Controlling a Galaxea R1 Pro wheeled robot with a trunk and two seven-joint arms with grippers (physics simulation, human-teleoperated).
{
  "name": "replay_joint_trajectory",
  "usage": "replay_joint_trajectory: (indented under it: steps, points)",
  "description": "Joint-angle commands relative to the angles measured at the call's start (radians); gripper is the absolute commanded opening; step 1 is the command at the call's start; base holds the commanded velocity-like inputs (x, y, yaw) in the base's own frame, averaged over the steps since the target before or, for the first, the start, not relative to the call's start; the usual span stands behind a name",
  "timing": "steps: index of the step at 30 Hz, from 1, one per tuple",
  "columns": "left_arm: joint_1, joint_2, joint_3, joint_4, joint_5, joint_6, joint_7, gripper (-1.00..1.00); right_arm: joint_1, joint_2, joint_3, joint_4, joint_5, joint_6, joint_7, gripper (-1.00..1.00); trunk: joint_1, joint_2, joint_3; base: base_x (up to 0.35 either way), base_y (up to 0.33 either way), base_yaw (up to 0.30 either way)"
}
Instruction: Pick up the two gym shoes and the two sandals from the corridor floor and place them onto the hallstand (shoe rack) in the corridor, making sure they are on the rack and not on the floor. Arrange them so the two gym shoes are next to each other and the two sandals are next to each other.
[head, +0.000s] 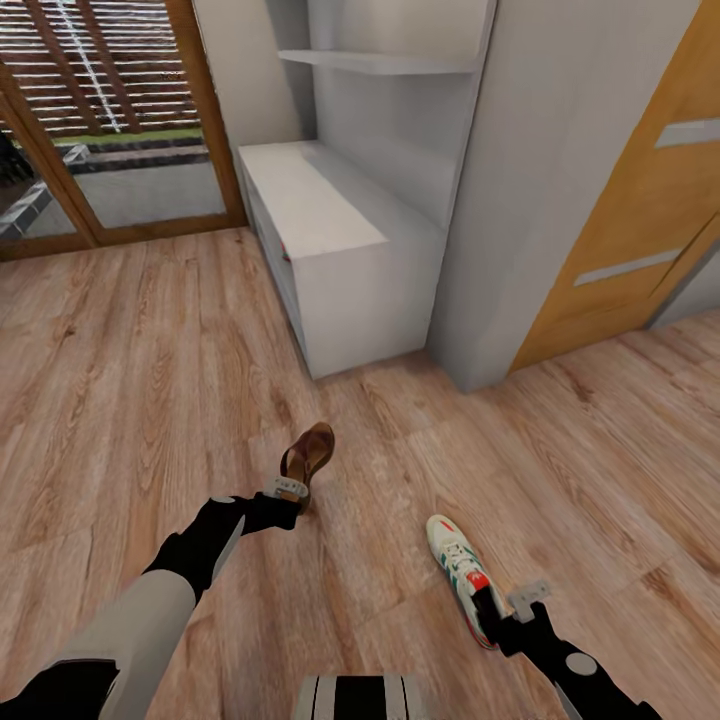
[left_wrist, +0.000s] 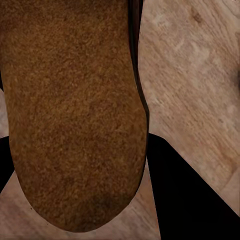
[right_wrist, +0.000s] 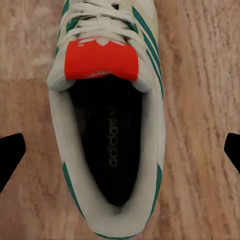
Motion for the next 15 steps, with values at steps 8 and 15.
replay_joint_trajectory:
  steps: [8, 15]
  points:
    - [-0.001, 0.000, 0.001, -0.002, -0.008, 0.004, -0.006, -1.00, 0.000, -0.002, 0.003, 0.004, 0.007, -0.109, 0.004, 1.00, 0.000, 0.000, -0.003, 0.000, 0.000, 0.040]
    - [-0.001, 0.002, 0.002, -0.002, -0.007, 0.004, -0.006, -1.00, 0.000, -0.004, 0.001, 0.004, 0.006, -0.118, 0.002, 1.00, 0.002, -0.001, -0.020, 0.000, 0.000, 0.003]
